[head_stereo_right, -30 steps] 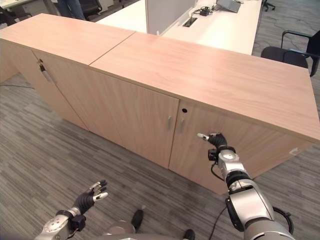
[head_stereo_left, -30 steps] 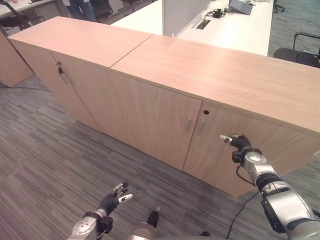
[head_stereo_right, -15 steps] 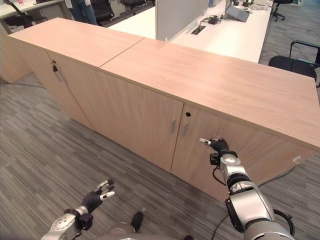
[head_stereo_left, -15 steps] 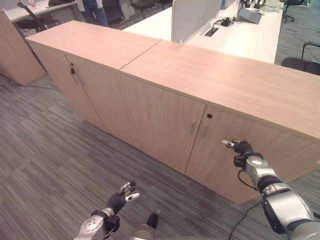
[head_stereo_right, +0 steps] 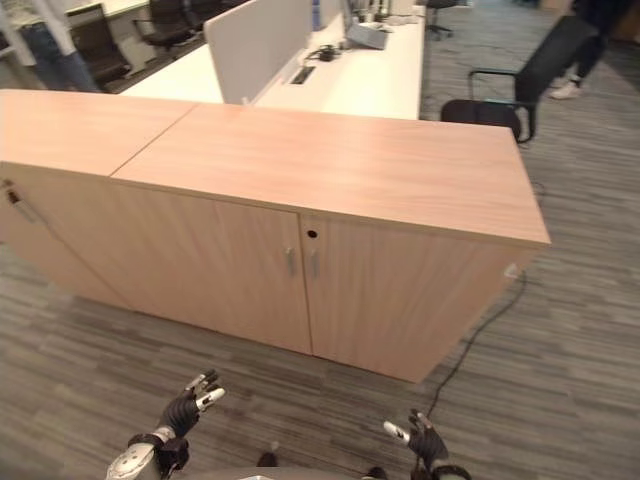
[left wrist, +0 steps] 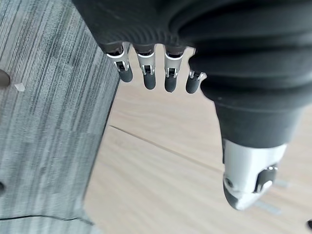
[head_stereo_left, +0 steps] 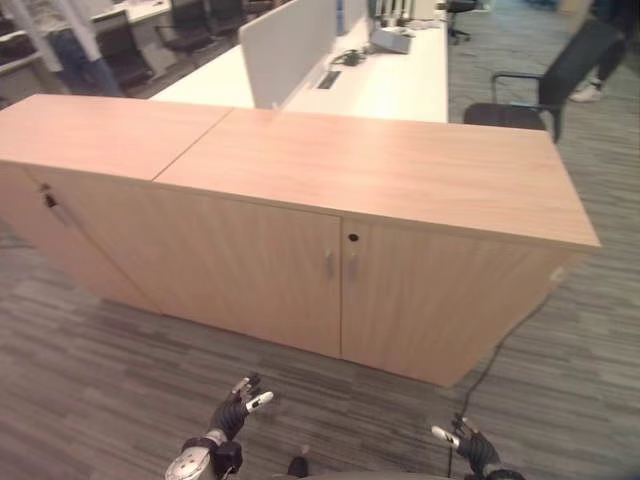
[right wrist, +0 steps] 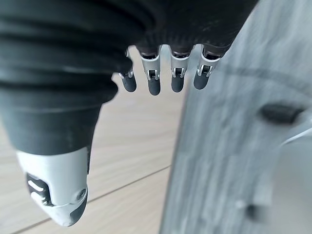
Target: Put the empty folder in the office cabinet
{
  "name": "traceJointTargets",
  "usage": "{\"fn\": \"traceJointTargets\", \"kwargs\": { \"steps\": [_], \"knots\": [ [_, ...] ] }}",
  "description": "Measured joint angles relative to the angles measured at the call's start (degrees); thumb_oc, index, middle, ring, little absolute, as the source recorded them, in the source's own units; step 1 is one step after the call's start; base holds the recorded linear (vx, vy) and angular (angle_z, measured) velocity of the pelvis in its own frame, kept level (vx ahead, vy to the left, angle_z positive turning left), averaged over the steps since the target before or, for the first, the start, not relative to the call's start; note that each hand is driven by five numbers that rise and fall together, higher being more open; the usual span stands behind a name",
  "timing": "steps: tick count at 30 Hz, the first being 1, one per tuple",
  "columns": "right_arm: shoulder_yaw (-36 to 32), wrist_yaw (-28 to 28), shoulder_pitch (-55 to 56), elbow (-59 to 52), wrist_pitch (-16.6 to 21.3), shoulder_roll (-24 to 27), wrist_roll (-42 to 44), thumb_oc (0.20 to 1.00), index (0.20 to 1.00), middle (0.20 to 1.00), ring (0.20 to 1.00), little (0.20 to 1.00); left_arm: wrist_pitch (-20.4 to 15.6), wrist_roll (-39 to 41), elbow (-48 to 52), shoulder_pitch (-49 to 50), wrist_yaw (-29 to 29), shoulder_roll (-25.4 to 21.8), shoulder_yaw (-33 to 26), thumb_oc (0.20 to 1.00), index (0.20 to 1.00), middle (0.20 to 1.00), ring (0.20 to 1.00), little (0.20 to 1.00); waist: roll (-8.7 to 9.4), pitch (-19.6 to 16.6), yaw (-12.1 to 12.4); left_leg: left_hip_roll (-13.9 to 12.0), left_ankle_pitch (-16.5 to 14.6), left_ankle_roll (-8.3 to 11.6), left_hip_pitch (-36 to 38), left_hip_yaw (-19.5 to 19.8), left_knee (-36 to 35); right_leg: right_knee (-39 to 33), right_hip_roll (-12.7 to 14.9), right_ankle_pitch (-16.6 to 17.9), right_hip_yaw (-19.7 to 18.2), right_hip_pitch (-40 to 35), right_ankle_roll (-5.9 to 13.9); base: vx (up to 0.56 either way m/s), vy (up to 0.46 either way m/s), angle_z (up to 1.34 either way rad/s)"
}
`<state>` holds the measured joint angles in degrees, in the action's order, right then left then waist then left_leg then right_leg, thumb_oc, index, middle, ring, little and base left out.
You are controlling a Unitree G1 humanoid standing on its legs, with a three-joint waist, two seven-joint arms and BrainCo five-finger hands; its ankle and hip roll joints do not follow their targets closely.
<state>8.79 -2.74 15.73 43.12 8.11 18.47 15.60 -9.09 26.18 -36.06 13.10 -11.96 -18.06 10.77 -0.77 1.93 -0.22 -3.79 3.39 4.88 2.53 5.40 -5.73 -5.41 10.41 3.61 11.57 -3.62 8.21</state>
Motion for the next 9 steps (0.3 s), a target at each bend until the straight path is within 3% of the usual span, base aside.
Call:
{"fn": "traceJointTargets", "kwargs": {
  "steps": [3,9],
  "knots": [
    [1.3,-1.0,-3.6,2.4,0.0,-0.2,-2.1,1.000,1.000,1.000,1.000,1.000,-0.2,-0.7,-0.9,-0.5,0.3,0.0,0.5,1.000,1.000,1.000,1.000,1.000,0.48,-1.4,-0.5,-0.3,-0.6,0.06,0.6,-3.1,0.0,0.0,0.1,0.7,-2.0,1.6,0.06,-0.02,0.014,-0.53],
    [2.4,-1.2,-5.5,2.4,0.0,-0.5,-2.3,1.000,1.000,1.000,1.000,1.000,-0.3,-0.7,-2.3,-1.8,1.8,0.2,0.7,1.000,1.000,1.000,1.000,1.000,0.23,-2.0,-0.9,-0.6,-0.9,-0.18,2.0,-5.3,0.0,0.0,-0.2,1.0,-3.7,1.4,0.04,-0.01,0.006,-0.19]
  ]
}}
